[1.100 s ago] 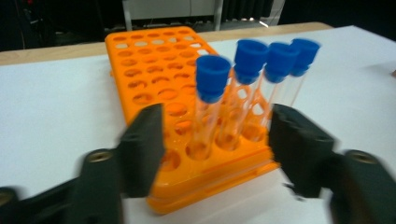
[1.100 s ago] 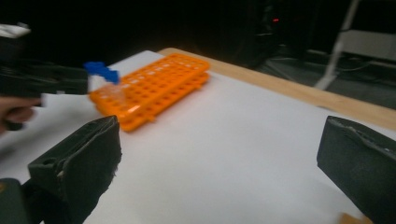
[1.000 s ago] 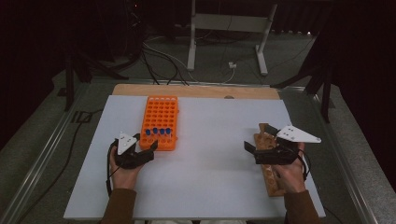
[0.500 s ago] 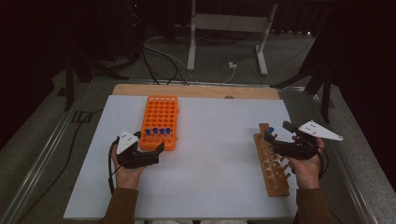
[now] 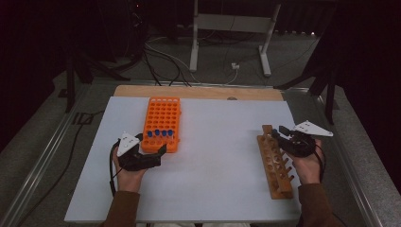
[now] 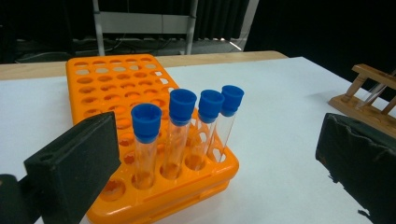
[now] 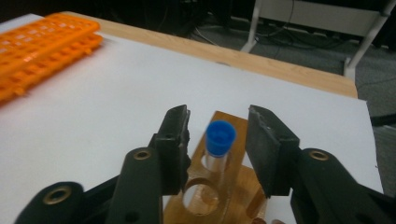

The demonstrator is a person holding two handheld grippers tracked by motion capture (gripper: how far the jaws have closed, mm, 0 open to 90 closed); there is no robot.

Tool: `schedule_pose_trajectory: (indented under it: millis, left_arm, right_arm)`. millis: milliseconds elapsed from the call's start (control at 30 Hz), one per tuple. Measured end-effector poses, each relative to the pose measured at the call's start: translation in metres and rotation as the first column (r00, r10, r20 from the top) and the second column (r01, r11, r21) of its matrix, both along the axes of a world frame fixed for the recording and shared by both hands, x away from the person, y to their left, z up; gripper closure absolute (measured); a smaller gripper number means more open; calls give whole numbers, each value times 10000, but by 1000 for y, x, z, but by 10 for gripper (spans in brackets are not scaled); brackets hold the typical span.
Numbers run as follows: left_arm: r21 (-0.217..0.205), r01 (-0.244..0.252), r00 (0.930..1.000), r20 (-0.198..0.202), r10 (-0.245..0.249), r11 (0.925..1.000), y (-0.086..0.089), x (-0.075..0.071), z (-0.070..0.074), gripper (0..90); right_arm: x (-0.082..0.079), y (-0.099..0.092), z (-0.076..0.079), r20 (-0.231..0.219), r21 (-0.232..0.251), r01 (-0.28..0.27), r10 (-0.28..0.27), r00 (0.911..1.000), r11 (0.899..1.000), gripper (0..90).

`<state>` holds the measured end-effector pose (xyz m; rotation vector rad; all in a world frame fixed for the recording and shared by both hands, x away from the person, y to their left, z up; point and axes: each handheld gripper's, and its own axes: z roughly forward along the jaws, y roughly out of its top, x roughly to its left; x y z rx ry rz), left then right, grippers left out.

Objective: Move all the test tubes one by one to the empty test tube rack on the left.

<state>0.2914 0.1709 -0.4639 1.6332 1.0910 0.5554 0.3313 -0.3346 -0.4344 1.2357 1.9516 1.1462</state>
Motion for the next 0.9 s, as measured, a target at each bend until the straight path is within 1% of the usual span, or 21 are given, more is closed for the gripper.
schedule_pose_trajectory:
  millis: [67,133,200,300,533,767,833,900]
  left_arm:
    - [-27,-7,10000,-10,7,10000,1,0,0,7]
    - [-23,-28,10000,-10,28,10000,1,0,0,7]
    - [-56,-29,10000,-12,29,10000,1,0,0,7]
    - [5,-44,10000,-9,44,10000,0,-1,0,7]
    - [11,-53,10000,-26,53,10000,0,-1,0,7]
    - [-18,-71,10000,-19,70,10000,1,-1,0,7]
    - [-43,-85,10000,-18,85,10000,2,-1,0,7]
    - [-66,-98,10000,-6,98,9999,2,-1,1,7]
  right_arm:
    - [5,-1,-4,-225,-96,-7,5,9997,10000,636]
    - [9,-1,-8,-487,-83,-70,66,9988,9999,668]
    - [12,0,-11,-647,-81,-172,166,9978,9998,704]
    - [15,3,-13,-757,-175,-258,244,9968,9995,749]
    - [18,5,-15,-791,-36,-139,136,9968,9999,751]
    - [21,3,-20,-1193,-38,22,-26,9928,10000,755]
    - [21,3,-20,-1182,-36,72,-75,9930,10000,765]
    - [20,3,-19,-1127,-154,94,-110,9936,9998,767]
